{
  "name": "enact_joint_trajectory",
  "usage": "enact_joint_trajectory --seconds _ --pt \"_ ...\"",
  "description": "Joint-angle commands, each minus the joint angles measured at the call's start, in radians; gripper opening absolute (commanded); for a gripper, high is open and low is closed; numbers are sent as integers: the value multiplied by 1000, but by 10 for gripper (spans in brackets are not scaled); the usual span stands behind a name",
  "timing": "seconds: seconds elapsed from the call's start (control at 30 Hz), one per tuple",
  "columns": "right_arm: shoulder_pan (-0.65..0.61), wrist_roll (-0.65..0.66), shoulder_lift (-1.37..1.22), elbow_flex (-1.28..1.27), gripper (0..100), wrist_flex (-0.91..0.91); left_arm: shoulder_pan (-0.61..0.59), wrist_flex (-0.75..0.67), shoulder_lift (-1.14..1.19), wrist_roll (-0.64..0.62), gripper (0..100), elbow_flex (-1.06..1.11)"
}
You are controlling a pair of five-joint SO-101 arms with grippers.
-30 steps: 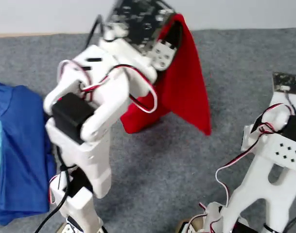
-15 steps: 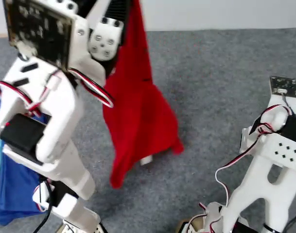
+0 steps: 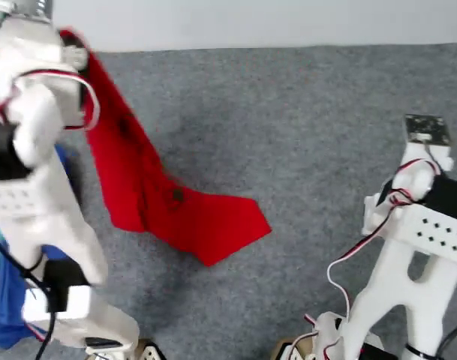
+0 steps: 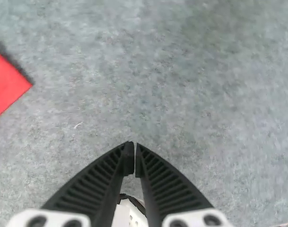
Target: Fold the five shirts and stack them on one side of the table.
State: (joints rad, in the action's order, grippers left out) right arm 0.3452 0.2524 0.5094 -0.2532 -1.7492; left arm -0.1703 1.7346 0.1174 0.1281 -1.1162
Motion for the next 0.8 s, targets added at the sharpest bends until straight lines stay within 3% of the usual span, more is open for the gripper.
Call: enact_joint_trajectory --seconds 0.0,0.2,0.47,0.77 --pt "-82 9 36 15 9 -2 -118 20 -23 78 2 189" --pt "-231 9 28 15 9 -1 -219 18 -23 255 2 518" --pt "-499 74 16 11 9 30 -353 -2 -21 385 2 855" --pt "-533 78 -228 84 9 42 -473 -141 -21 425 2 1101"
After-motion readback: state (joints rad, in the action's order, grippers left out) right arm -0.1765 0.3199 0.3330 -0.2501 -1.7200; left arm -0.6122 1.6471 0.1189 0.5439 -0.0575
